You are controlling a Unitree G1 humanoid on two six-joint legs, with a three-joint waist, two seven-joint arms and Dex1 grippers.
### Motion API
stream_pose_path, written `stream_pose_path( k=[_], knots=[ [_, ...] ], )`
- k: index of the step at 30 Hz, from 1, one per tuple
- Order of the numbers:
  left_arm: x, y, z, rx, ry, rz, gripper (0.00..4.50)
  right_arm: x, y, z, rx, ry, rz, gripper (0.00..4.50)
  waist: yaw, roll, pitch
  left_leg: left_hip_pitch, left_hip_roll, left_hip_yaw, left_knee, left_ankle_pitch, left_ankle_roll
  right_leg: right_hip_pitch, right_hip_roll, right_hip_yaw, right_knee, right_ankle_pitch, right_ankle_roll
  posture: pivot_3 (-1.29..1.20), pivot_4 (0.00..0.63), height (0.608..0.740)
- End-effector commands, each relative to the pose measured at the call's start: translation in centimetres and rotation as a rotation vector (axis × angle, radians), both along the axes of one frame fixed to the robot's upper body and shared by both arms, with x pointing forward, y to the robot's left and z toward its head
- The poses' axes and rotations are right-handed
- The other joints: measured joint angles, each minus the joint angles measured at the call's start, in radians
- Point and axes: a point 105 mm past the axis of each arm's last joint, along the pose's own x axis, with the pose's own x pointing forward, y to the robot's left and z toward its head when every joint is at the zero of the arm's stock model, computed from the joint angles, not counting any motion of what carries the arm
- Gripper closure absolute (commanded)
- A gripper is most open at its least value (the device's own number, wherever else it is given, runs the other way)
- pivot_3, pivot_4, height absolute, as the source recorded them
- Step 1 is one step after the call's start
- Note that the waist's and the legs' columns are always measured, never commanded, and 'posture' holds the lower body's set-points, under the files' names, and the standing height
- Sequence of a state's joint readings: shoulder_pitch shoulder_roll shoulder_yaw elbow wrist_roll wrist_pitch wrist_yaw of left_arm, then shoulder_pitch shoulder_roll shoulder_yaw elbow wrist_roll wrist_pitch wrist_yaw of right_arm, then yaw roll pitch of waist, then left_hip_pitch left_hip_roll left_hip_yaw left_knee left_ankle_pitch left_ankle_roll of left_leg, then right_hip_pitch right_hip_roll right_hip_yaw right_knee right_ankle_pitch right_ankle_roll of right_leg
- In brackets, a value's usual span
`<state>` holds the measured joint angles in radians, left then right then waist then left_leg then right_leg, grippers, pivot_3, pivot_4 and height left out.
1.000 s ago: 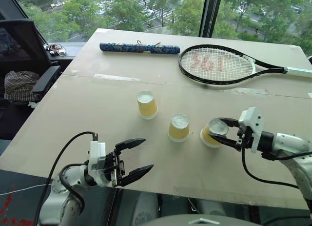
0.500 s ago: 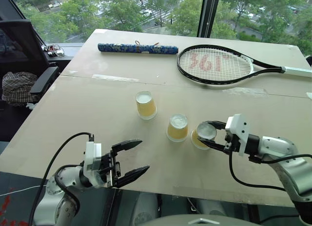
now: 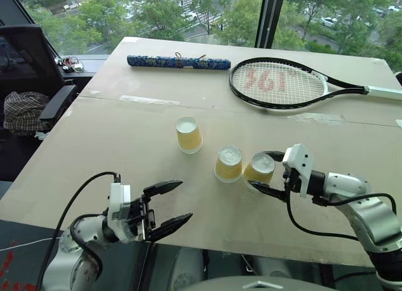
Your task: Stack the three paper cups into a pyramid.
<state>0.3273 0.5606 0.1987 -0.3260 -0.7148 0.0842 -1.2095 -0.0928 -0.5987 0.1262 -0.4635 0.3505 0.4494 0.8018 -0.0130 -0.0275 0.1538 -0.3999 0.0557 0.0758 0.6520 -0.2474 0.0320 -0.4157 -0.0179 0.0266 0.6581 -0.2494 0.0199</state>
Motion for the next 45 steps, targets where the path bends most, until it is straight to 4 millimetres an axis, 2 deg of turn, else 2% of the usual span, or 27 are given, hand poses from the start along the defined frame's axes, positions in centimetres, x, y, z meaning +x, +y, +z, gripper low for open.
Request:
stream_pose_path(
  k=[1,5,7,13,17,21,23,32,35,38,39,40,43,45],
  knots=[
    [1.2,1.2,1.2,-0.045,-0.013,0.115,0.00,-0.6,-0.1,2.2,0.047,-0.080,0.030,0.02,0.000,0.000,0.000,0.000,0.000,0.000,0.000,0.000,0.000,0.000,0.000,0.000,0.000,0.000,0.000,0.00,0.150,0.740],
    [4.9,4.9,1.2,0.031,-0.049,0.357,0.00,-2.2,-1.4,5.9,0.132,-0.179,0.081,0.02,0.008,0.000,0.001,0.000,-0.001,-0.001,0.000,0.000,0.000,0.000,0.001,-0.001,0.001,0.001,0.001,0.00,0.150,0.740],
    [7.0,5.7,1.1,0.085,-0.044,0.421,0.00,-2.9,-1.8,7.1,0.156,-0.200,0.091,0.02,0.012,0.000,0.000,0.000,-0.001,-0.002,0.000,0.000,0.000,0.001,0.004,-0.002,0.001,0.001,0.002,0.00,0.150,0.740],
    [11.9,6.0,2.9,0.115,-0.051,0.458,0.00,-4.6,-2.4,8.8,0.149,-0.248,0.089,0.02,0.018,-0.001,0.000,0.000,-0.002,-0.002,0.001,0.000,0.000,0.002,0.004,-0.002,0.000,0.002,0.003,0.00,0.150,0.740],
    [14.6,4.3,3.4,0.161,-0.034,0.407,0.00,-5.2,-3.2,9.1,0.129,-0.248,0.052,0.02,0.020,-0.002,0.001,0.000,-0.002,-0.002,0.001,0.000,0.000,0.002,0.004,-0.003,0.000,0.002,0.004,0.00,0.150,0.740],
    [15.5,3.1,3.8,0.143,-0.025,0.315,0.00,-6.1,-2.9,9.0,0.130,-0.230,0.043,0.02,0.018,-0.002,0.001,0.000,-0.002,-0.002,0.001,0.000,0.000,0.002,0.005,-0.002,0.001,0.002,0.004,0.00,0.150,0.740],
    [15.5,1.5,3.6,0.142,0.007,0.218,0.00,-6.5,-3.3,8.9,0.122,-0.224,0.013,0.02,0.019,-0.002,0.001,0.000,-0.001,-0.002,0.001,0.000,0.000,0.002,0.005,-0.002,0.001,0.002,0.004,0.00,0.150,0.740],
    [16.9,0.3,3.2,0.181,0.008,0.156,0.00,-7.5,-3.0,8.8,0.141,-0.208,-0.016,0.02,0.017,-0.002,0.001,0.000,-0.002,-0.002,0.002,0.000,0.000,0.002,0.006,-0.002,0.001,0.002,0.004,0.00,0.150,0.740],
    [17.1,-0.6,3.0,0.187,0.011,0.103,0.88,-7.6,-3.4,8.7,0.146,-0.204,-0.036,0.00,0.024,-0.002,0.001,-0.001,-0.002,-0.003,0.002,0.000,0.000,0.002,0.006,-0.002,0.001,0.002,0.004,0.00,0.150,0.740],
    [17.2,-0.7,3.6,0.173,-0.018,0.104,2.21,-7.7,-3.6,8.6,0.149,-0.202,-0.052,0.00,0.024,-0.002,0.001,-0.001,-0.002,-0.003,0.002,0.000,0.000,0.002,0.006,-0.002,0.001,0.002,0.004,0.00,0.150,0.740],
    [17.2,-0.7,4.0,0.162,-0.029,0.100,2.42,-7.6,-3.6,8.6,0.150,-0.201,-0.058,0.00,0.024,-0.002,0.001,-0.001,-0.002,-0.003,0.002,0.000,0.000,0.002,0.006,-0.002,0.001,0.002,0.004,0.00,0.150,0.740],
    [17.2,-0.6,4.2,0.155,-0.037,0.095,2.42,-7.6,-3.5,8.5,0.151,-0.201,-0.062,0.00,0.024,-0.002,0.001,-0.001,-0.003,-0.003,0.002,0.000,0.000,0.002,0.006,-0.002,0.001,0.002,0.004,0.00,0.150,0.740],
    [16.6,-1.7,6.6,0.108,-0.104,0.032,2.42,-7.6,-4.0,8.3,0.150,-0.197,-0.085,0.00,0.024,-0.002,0.001,-0.001,-0.002,-0.003,0.002,0.000,0.000,0.002,0.006,-0.002,0.001,0.002,0.004,0.00,0.150,0.740],
    [15.1,-3.7,9.6,0.051,-0.097,-0.104,2.42,-7.9,-4.7,8.1,0.149,-0.183,-0.111,0.00,0.027,-0.003,0.001,-0.002,-0.002,-0.003,0.002,0.000,0.000,0.002,0.006,-0.002,0.001,0.002,0.004,0.00,0.150,0.740]
  ],
)
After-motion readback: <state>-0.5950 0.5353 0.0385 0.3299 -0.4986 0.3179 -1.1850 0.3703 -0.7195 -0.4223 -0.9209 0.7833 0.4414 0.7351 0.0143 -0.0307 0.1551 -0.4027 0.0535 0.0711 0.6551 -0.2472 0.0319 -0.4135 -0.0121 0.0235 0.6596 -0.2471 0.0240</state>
